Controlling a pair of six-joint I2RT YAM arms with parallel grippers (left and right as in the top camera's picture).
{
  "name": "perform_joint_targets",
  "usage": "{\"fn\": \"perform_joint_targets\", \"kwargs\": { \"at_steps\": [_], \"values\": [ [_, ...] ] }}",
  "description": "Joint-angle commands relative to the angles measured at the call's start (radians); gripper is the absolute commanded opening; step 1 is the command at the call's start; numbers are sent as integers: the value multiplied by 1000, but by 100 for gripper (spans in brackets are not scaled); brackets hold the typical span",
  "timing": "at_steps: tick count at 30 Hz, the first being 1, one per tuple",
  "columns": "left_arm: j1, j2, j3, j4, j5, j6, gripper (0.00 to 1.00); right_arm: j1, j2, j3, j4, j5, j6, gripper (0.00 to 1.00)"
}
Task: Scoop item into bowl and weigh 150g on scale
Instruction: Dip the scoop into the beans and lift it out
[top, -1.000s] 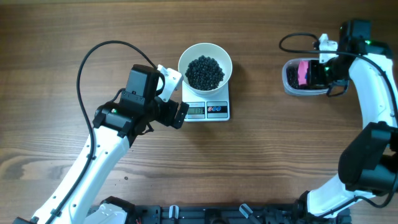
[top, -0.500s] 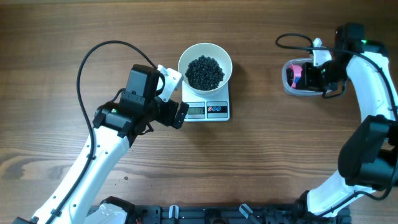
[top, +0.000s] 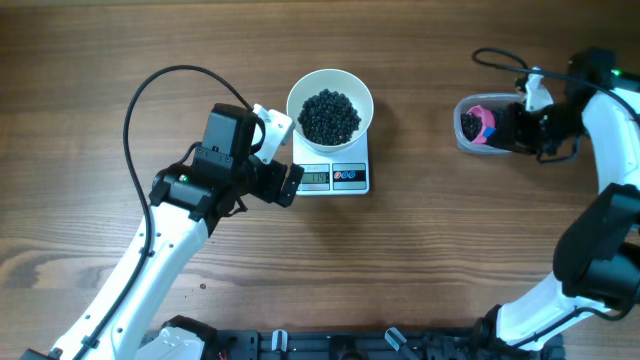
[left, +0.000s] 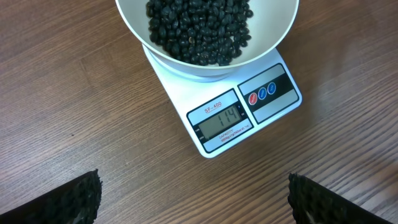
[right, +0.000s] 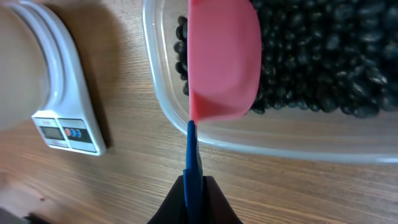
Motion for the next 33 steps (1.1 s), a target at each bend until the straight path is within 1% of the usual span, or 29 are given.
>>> {"fn": "perform_joint_targets", "kwargs": {
  "at_steps": [1, 5, 11, 15, 18, 22, 27, 33],
  "values": [
    [6, -12, -6, 0, -6, 13, 100, -66, 24, 4, -4, -119, -2, 4],
    [6, -12, -6, 0, -6, 13, 100, -135, 24, 4, -4, -202, -29, 4],
    [6, -12, -6, 0, -6, 13, 100, -220, 24, 4, -6, -254, -61, 4],
    [6, -12, -6, 0, -6, 13, 100, -254, 24, 4, -20, -347, -132, 4],
    [6, -12, -6, 0, -6, 13, 100, -261, 24, 4, -35, -430, -188, 4],
    [6, -12, -6, 0, -6, 13, 100, -260, 24, 4, -59, -494, -237, 4],
    [5, -12, -6, 0, -6, 13, 100, -260, 23, 4, -66, -586, -270, 4],
    [6, -12, -6, 0, -6, 13, 100, -248, 23, 4, -84, -628, -289, 4]
  ]
}}
